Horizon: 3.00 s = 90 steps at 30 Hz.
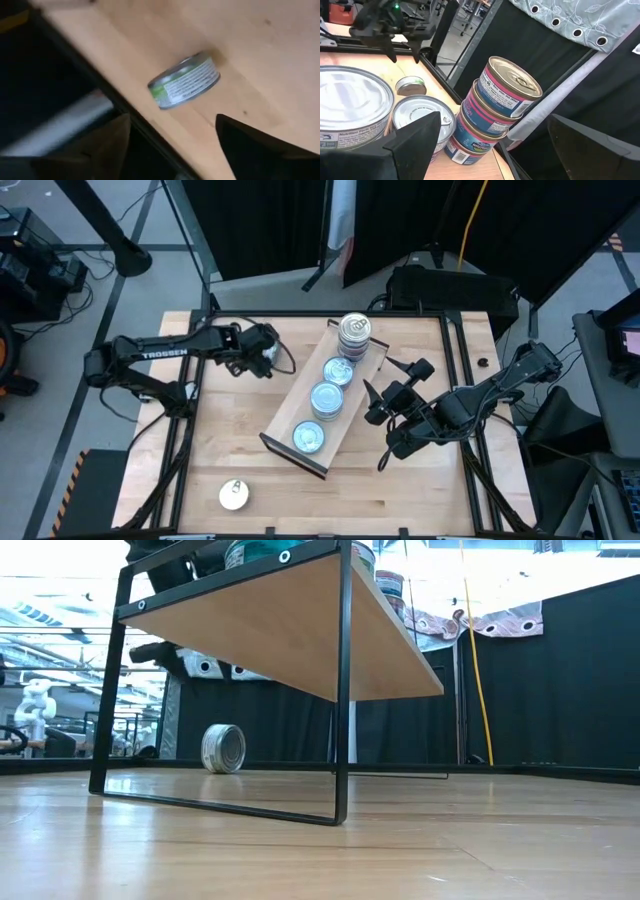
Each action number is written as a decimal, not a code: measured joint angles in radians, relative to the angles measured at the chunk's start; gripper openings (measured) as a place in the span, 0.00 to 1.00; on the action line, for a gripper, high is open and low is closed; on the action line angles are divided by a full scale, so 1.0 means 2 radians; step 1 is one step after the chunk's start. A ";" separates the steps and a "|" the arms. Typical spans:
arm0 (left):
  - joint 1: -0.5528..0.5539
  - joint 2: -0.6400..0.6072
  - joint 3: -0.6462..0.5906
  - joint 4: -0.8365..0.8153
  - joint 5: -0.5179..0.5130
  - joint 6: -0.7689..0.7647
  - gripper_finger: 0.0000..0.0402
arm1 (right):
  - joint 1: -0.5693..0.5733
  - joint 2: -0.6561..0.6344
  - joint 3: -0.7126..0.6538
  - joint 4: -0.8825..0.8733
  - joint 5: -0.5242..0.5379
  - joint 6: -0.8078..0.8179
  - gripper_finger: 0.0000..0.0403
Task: Stack canned seafood by type on shelf
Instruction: Stack the green tuna can on top of the green tuna can on the shelf
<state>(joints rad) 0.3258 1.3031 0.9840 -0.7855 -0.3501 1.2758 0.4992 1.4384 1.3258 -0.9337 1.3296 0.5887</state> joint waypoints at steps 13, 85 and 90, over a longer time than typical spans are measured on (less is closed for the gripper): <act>0.012 0.054 0.000 0.006 0.024 0.197 0.81 | 0.000 0.000 0.000 0.000 -0.014 -0.009 0.90; -0.116 -0.229 0.099 0.164 0.110 -0.477 0.36 | 0.000 0.000 0.000 -0.001 -0.030 -0.030 0.90; -0.116 -0.243 0.099 0.226 0.188 -0.600 0.36 | 0.000 0.000 0.000 -0.001 -0.030 -0.029 0.90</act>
<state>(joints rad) 0.0941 0.8177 1.1820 -0.3331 0.0259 0.0765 0.4994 1.4384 1.3258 -0.9362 1.2699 0.5300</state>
